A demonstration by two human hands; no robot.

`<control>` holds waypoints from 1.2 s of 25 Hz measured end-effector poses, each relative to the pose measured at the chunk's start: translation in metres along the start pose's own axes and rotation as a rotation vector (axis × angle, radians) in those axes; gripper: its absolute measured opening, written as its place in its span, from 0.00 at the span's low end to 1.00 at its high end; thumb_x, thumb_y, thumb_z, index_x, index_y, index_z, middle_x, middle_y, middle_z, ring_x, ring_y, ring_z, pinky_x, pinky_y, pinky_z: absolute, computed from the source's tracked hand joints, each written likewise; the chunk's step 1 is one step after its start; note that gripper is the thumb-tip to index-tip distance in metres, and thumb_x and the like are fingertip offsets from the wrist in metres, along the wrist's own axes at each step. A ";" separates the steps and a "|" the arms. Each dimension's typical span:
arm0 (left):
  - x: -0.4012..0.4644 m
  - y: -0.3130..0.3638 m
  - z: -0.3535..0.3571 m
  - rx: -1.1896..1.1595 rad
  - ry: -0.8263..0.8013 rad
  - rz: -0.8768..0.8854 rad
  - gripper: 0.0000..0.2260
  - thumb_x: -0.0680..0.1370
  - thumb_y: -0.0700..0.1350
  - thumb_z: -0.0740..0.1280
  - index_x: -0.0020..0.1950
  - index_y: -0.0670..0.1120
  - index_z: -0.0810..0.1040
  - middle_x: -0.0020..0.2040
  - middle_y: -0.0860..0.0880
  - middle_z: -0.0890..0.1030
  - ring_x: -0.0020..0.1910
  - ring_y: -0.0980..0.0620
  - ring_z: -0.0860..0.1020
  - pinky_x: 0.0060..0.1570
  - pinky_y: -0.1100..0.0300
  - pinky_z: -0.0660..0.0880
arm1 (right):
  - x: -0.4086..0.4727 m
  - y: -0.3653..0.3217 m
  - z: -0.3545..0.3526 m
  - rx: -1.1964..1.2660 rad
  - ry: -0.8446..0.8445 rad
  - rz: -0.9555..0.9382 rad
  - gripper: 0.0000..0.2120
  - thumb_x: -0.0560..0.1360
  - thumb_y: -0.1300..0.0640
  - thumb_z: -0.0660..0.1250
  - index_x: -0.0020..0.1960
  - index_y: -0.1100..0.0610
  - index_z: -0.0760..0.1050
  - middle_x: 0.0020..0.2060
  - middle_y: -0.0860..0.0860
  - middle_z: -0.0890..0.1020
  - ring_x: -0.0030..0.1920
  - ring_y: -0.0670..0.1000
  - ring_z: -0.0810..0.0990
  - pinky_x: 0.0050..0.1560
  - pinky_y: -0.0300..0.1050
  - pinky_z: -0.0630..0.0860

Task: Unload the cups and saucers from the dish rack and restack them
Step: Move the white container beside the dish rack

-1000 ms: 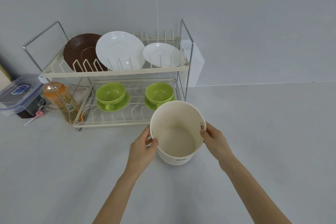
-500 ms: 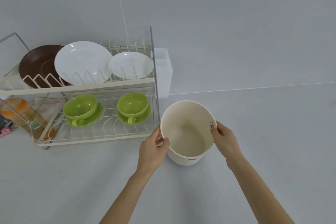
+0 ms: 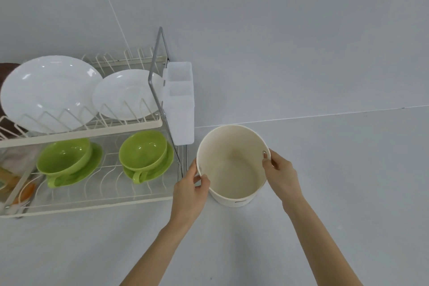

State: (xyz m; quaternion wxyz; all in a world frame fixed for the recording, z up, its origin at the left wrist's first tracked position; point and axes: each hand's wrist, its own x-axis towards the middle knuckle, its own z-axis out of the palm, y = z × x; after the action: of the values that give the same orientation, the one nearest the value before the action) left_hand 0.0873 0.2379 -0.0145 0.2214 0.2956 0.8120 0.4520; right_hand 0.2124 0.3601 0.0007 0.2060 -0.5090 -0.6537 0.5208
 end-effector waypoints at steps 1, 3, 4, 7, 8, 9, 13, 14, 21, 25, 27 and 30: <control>0.004 0.000 0.001 0.017 -0.003 -0.002 0.19 0.77 0.38 0.58 0.67 0.49 0.70 0.50 0.56 0.77 0.54 0.50 0.79 0.47 0.65 0.69 | 0.004 0.001 0.001 -0.002 -0.002 0.001 0.16 0.79 0.55 0.53 0.61 0.48 0.75 0.38 0.57 0.76 0.38 0.52 0.69 0.34 0.37 0.67; 0.009 0.000 0.001 0.037 -0.020 -0.002 0.18 0.77 0.39 0.58 0.67 0.49 0.70 0.49 0.56 0.77 0.51 0.52 0.78 0.44 0.67 0.67 | 0.007 0.002 0.001 -0.011 0.004 -0.002 0.16 0.79 0.55 0.53 0.62 0.49 0.74 0.39 0.55 0.78 0.39 0.51 0.71 0.34 0.35 0.67; 0.011 0.000 0.002 0.041 -0.027 -0.004 0.18 0.77 0.39 0.58 0.67 0.49 0.70 0.49 0.56 0.77 0.50 0.53 0.78 0.44 0.68 0.67 | 0.008 0.003 0.001 -0.018 0.006 -0.003 0.16 0.79 0.55 0.53 0.62 0.49 0.74 0.38 0.52 0.78 0.38 0.50 0.71 0.34 0.34 0.67; 0.012 -0.001 0.000 0.030 -0.052 -0.015 0.18 0.77 0.40 0.59 0.67 0.49 0.69 0.50 0.55 0.77 0.49 0.55 0.76 0.39 0.72 0.67 | 0.006 0.003 -0.002 -0.044 -0.019 -0.002 0.15 0.79 0.56 0.54 0.62 0.49 0.73 0.35 0.43 0.76 0.38 0.42 0.73 0.33 0.31 0.69; 0.012 0.000 0.000 0.026 -0.065 -0.018 0.18 0.77 0.40 0.59 0.67 0.48 0.69 0.51 0.54 0.77 0.51 0.55 0.76 0.39 0.74 0.66 | 0.004 0.001 -0.003 -0.059 -0.035 -0.003 0.16 0.78 0.58 0.55 0.63 0.50 0.72 0.36 0.43 0.76 0.41 0.43 0.74 0.36 0.34 0.69; 0.011 0.000 -0.002 0.032 -0.078 -0.017 0.18 0.78 0.41 0.59 0.67 0.48 0.69 0.53 0.53 0.78 0.53 0.54 0.76 0.41 0.73 0.66 | 0.003 -0.001 -0.003 -0.091 -0.054 -0.007 0.17 0.77 0.59 0.57 0.65 0.51 0.70 0.40 0.44 0.77 0.46 0.46 0.75 0.40 0.38 0.68; 0.004 -0.003 -0.013 0.067 -0.111 0.015 0.20 0.78 0.42 0.58 0.70 0.48 0.66 0.65 0.49 0.76 0.66 0.50 0.72 0.57 0.65 0.66 | -0.008 -0.013 -0.001 -0.323 -0.090 -0.031 0.28 0.75 0.59 0.60 0.73 0.58 0.56 0.63 0.53 0.73 0.67 0.58 0.69 0.58 0.47 0.68; 0.000 -0.003 -0.019 0.093 -0.112 0.026 0.20 0.78 0.42 0.58 0.71 0.48 0.65 0.67 0.49 0.75 0.67 0.49 0.71 0.59 0.64 0.64 | -0.012 -0.015 0.001 -0.391 -0.083 -0.052 0.31 0.75 0.59 0.60 0.74 0.58 0.52 0.68 0.55 0.69 0.70 0.58 0.65 0.65 0.49 0.65; -0.036 -0.003 -0.073 0.333 -0.051 0.178 0.20 0.78 0.45 0.58 0.70 0.47 0.66 0.69 0.48 0.72 0.68 0.47 0.70 0.64 0.56 0.66 | -0.065 -0.033 0.020 -0.619 -0.044 -0.262 0.29 0.76 0.57 0.60 0.74 0.57 0.54 0.75 0.54 0.58 0.76 0.55 0.52 0.75 0.50 0.53; -0.054 -0.012 -0.111 0.463 -0.001 0.233 0.20 0.78 0.47 0.57 0.70 0.47 0.66 0.68 0.48 0.73 0.65 0.45 0.72 0.61 0.56 0.67 | -0.095 -0.043 0.044 -0.576 -0.122 -0.385 0.25 0.76 0.58 0.59 0.73 0.57 0.59 0.73 0.53 0.62 0.73 0.54 0.61 0.73 0.49 0.59; -0.057 -0.023 -0.130 0.557 0.014 0.250 0.22 0.77 0.50 0.55 0.70 0.45 0.66 0.68 0.47 0.73 0.66 0.45 0.71 0.62 0.55 0.67 | -0.106 -0.045 0.062 -0.590 -0.170 -0.418 0.25 0.77 0.59 0.59 0.72 0.57 0.60 0.73 0.52 0.63 0.74 0.52 0.59 0.72 0.45 0.57; -0.058 -0.042 -0.152 0.698 0.019 0.269 0.30 0.72 0.57 0.47 0.70 0.45 0.65 0.69 0.46 0.72 0.68 0.46 0.69 0.66 0.51 0.64 | -0.115 -0.044 0.088 -0.652 -0.207 -0.460 0.24 0.77 0.59 0.59 0.72 0.57 0.60 0.71 0.51 0.66 0.72 0.52 0.62 0.70 0.42 0.58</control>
State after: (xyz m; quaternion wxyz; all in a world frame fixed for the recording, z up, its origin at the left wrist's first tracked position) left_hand 0.0227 0.0898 0.0294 0.0382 0.4532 0.8731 0.1757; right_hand 0.1676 0.2201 0.0374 0.0781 -0.3334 -0.8984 0.2750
